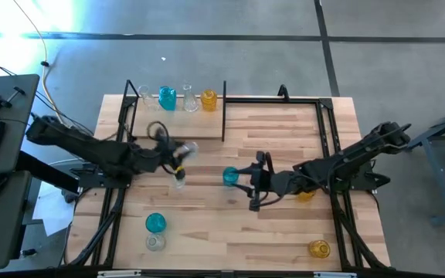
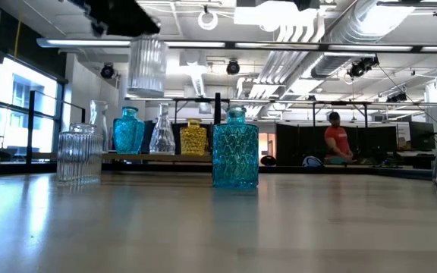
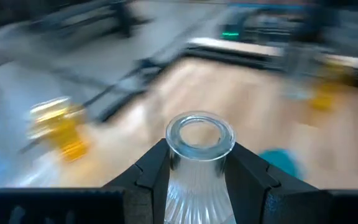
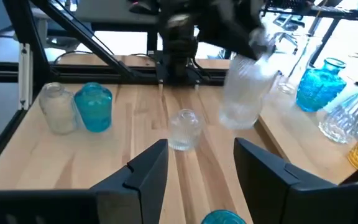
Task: Sort vases onto shelf
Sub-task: Put the transparent vase on the shelf aligned with the other transparent vase
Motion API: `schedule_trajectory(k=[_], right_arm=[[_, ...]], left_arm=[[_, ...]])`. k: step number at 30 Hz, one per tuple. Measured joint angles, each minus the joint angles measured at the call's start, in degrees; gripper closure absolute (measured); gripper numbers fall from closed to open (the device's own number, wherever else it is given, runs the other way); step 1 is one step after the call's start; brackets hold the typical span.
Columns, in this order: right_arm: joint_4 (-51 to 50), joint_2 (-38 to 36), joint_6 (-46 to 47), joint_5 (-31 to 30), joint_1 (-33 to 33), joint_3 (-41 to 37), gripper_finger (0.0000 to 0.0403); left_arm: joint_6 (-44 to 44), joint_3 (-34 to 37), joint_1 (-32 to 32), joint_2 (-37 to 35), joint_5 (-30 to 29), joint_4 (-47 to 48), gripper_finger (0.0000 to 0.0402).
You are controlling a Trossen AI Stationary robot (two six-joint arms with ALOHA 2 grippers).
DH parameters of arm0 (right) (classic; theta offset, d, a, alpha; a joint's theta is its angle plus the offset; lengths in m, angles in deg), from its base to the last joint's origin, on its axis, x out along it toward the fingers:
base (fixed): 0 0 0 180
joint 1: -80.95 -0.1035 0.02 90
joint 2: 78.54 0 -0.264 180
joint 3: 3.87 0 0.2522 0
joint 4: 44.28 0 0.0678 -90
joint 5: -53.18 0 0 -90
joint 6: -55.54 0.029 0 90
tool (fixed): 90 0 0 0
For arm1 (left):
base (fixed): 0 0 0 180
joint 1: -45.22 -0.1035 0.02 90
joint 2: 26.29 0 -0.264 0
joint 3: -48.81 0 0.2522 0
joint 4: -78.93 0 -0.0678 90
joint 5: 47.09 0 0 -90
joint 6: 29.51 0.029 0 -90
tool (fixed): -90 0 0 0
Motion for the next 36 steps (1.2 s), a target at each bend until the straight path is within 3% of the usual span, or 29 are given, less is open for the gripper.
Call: schedule_trajectory(k=[3, 6, 10, 13, 18, 22, 36], right_arm=[[-0.18, 0.07, 0.37, -0.1, 0.0, 0.0, 0.0234], [-0.1, 0.11, 0.0, -0.1, 0.0, 0.0, 0.0234], [0.22, 0.13, -0.54, -0.1, -0.02, -0.02, 0.0234], [0.22, 0.13, -0.67, -0.1, -0.02, -0.02, 0.0234], [0.49, 0.15, -1.14, -0.1, -0.02, -0.02, 0.0234], [0.51, 0.15, -1.7, -0.08, -0.04, -0.02, 0.0234], [0.89, 0.17, -2.62, -0.06, -0.22, -0.02, 0.0234]], left_arm=[[-9.36, -0.07, -2.55, -3.86, -7.97, 11.33, 0.0292], [-17.44, 0.16, -6.78, -6.77, -11.72, 22.19, 0.0292], [-23.22, 0.17, -14.11, -8.5, -13.93, 30.76, 0.0292], [-23.73, 0.18, -19.97, -8.68, -14.11, 32.2, 0.0292], [-22.58, 1.48, -28.14, -8.77, -13.37, 30.67, 0.0292], [-21.03, 5.81, -32.84, -9.64, -9.57, 25.59, 0.0292], [-19.86, 18.37, -42.68, -13.02, -7.33, 10.91, 0.0292]])
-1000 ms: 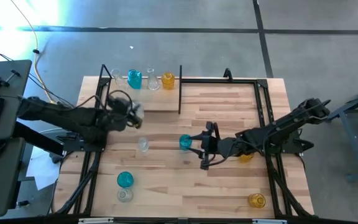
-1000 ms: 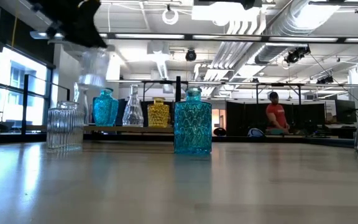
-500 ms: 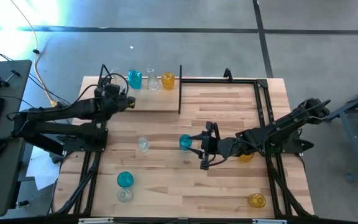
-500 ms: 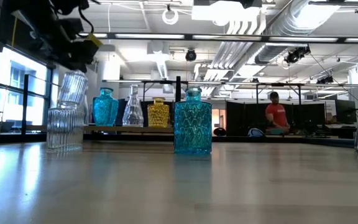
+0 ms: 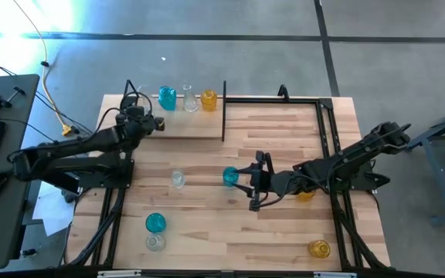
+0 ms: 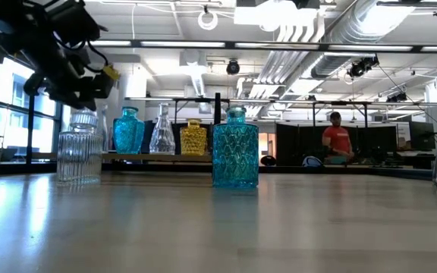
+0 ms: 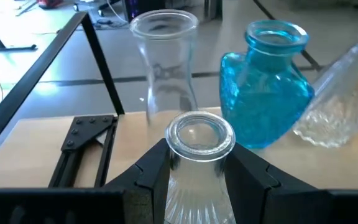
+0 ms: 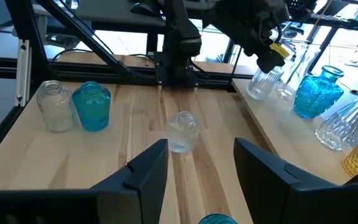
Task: Sort vases onto shelf
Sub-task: Put the transparent vase on the shelf aligned with the other transparent vase
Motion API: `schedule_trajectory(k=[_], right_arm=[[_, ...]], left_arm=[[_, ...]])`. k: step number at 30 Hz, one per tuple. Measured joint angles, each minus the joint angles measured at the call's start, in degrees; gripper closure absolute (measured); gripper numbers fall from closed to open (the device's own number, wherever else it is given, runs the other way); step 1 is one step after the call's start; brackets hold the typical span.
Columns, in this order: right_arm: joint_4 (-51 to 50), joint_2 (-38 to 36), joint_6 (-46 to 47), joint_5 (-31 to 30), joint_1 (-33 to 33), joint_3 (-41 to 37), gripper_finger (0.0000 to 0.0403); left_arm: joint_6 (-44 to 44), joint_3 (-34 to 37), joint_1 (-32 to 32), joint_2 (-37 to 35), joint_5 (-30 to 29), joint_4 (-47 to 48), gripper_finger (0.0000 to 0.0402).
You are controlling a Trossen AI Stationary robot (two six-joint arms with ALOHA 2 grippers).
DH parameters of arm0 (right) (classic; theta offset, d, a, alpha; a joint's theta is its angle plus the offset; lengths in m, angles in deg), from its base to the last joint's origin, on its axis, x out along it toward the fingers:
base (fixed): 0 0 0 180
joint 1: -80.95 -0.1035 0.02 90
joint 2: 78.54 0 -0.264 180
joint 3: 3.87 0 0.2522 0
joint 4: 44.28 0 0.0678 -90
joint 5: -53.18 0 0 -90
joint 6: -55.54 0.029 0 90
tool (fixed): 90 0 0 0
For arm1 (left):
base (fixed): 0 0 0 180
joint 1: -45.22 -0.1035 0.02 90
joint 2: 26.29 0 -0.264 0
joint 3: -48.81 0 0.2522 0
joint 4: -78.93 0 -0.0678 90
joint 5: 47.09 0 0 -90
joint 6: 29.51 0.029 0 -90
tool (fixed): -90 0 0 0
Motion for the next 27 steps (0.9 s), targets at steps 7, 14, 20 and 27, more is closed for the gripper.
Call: schedule_trajectory(k=[7, 14, 20, 27], right_arm=[[0.11, 0.0, 0.0, 0.02, 0.0, 0.0, 0.0234], [0.09, 0.0, -0.02, 0.34, 0.0, 0.0, 0.0234], [0.05, 0.0, -0.02, 0.42, 0.0, 0.0, 0.0234], [0.04, 0.0, -0.02, 0.44, 0.0, 0.0, 0.0234]], left_arm=[[3.68, 2.36, -2.61, 0.01, -0.02, -6.12, 0.029], [6.37, 2.53, -2.93, -0.17, 0.45, -6.24, 0.0232], [8.66, 2.53, -2.88, -0.62, 0.45, -6.72, 0.0214], [12.59, 0.1, -1.86, -2.46, 0.59, -7.09, 0.0211]])
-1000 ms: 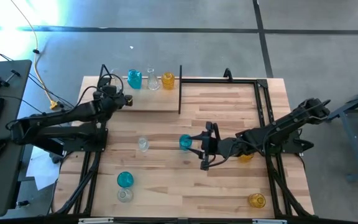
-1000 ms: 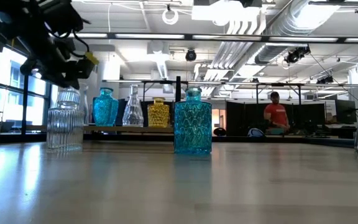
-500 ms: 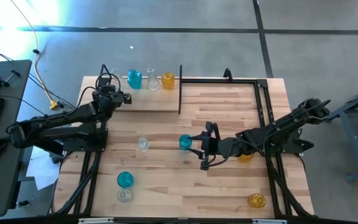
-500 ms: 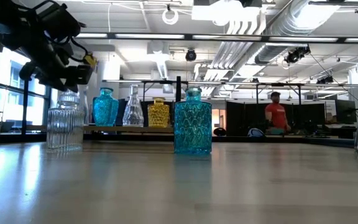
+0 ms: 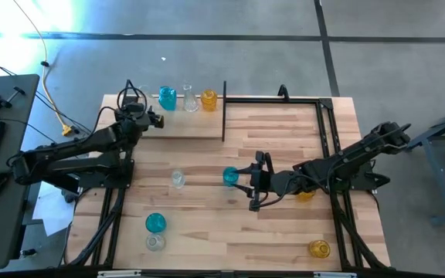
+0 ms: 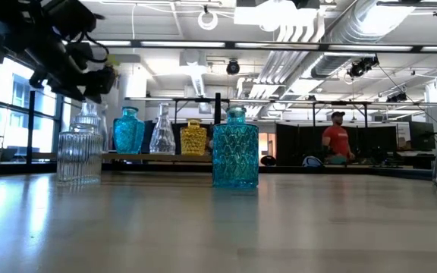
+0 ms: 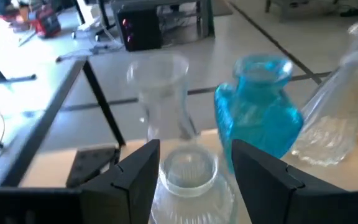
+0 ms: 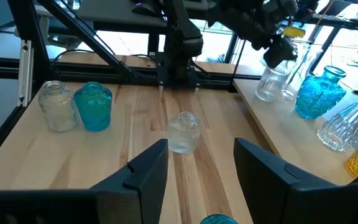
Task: Sort vases onto shelf
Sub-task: Put the transparent vase on the shelf aligned with the other transparent vase
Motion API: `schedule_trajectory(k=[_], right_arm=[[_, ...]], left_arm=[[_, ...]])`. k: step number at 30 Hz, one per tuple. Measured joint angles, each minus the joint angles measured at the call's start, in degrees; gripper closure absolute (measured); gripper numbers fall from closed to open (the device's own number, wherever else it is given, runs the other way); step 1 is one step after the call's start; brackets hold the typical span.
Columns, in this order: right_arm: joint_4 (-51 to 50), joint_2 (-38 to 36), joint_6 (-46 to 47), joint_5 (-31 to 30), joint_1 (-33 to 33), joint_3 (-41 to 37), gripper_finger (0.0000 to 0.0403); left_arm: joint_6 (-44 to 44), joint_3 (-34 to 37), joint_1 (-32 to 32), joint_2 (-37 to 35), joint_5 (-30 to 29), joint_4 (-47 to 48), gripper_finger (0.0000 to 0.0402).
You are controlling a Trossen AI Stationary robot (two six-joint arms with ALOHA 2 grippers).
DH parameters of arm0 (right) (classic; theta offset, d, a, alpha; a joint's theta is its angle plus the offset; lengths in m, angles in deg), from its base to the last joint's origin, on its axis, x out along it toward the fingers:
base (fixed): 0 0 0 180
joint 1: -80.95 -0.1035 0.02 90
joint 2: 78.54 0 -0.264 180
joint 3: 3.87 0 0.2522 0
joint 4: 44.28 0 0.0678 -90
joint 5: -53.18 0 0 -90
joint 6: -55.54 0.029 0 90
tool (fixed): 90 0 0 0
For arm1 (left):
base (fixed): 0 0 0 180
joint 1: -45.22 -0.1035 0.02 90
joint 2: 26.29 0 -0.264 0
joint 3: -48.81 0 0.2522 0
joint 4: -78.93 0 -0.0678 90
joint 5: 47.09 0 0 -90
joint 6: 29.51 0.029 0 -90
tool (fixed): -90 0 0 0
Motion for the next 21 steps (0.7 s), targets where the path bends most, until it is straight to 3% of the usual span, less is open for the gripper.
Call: schedule_trajectory(k=[13, 21], right_arm=[[-0.28, 0.0, 0.0, 0.44, -0.02, 0.0, 0.0234], [-0.26, 0.0, -1.05, 0.46, -0.02, 0.0, 0.0234]], left_arm=[[6.52, -6.03, 2.95, -2.97, -0.02, 2.16, 0.0213], [14.74, -7.64, 8.47, -3.31, 19.1, 2.89, 0.0255]])
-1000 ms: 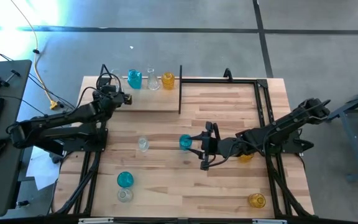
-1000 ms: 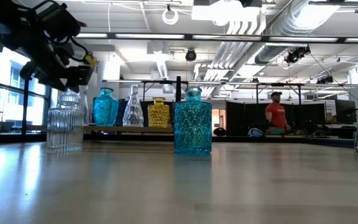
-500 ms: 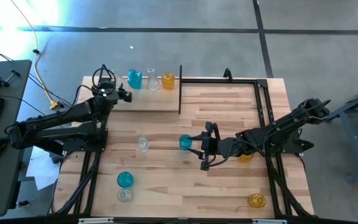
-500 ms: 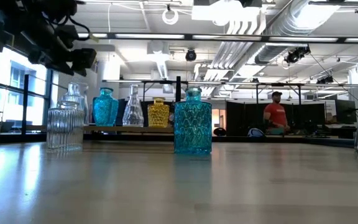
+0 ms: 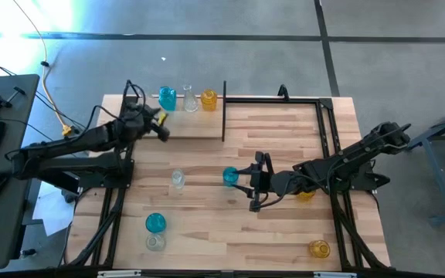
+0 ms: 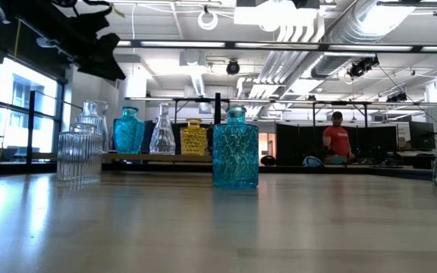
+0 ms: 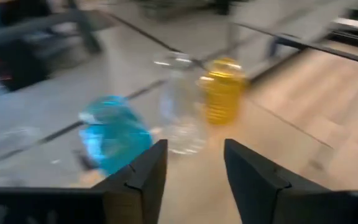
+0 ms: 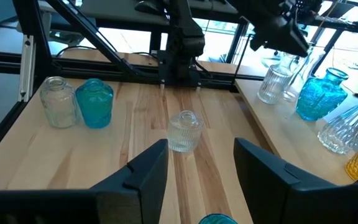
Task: Sort vases onto shelf
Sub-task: Put the transparent vase on the shelf aligned with the other transparent vase
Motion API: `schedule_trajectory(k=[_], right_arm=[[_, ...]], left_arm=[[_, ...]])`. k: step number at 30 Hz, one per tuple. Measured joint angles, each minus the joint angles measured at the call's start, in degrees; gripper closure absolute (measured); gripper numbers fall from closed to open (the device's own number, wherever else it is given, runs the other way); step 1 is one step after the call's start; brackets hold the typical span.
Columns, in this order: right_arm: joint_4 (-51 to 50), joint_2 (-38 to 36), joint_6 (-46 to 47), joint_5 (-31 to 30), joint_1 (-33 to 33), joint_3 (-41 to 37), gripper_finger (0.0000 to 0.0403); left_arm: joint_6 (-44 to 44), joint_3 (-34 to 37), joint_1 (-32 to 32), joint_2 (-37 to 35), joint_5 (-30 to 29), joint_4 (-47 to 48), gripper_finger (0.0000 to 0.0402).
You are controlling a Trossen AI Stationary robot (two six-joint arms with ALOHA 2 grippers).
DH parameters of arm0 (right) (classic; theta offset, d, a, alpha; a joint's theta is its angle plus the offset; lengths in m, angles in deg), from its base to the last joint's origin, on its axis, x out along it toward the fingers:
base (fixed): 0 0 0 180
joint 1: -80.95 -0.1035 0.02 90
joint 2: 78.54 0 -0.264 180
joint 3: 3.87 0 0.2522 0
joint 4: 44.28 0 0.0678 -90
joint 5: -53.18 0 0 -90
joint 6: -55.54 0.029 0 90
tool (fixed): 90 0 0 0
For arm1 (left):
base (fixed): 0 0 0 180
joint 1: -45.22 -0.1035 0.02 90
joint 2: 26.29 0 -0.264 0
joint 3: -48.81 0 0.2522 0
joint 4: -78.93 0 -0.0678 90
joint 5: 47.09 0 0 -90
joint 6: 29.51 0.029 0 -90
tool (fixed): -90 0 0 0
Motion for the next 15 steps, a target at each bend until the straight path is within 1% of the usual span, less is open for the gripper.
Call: schedule_trajectory(k=[2, 4, 8, 12, 15], right_arm=[[0.0, 0.0, 0.0, 0.0, 0.0, 0.0, 0.0234], [0.0, 0.0, 0.0, 0.01, 0.0, 0.0, 0.0234], [0.08, 0.0, -0.02, 0.02, 0.0, 0.0, 0.0234], [0.37, 0.0, 0.0, 0.02, 0.0, 0.0, 0.0234], [0.37, 0.0, 0.0, 0.27, 0.0, 0.0, 0.0234]], left_arm=[[-0.02, -0.05, 1.19, 0.41, 2.55, 1.41, 0.0275], [-0.26, -0.09, 1.69, 1.58, 3.24, 4.62, 0.0299], [-4.56, -0.09, -0.18, 5.64, 2.71, 11.81, 0.0349], [-7.01, -0.09, -2.83, 10.57, -0.43, 12.92, 0.0386], [-7.9, -0.09, -4.72, 13.26, -1.28, 13.16, 0.0399]])
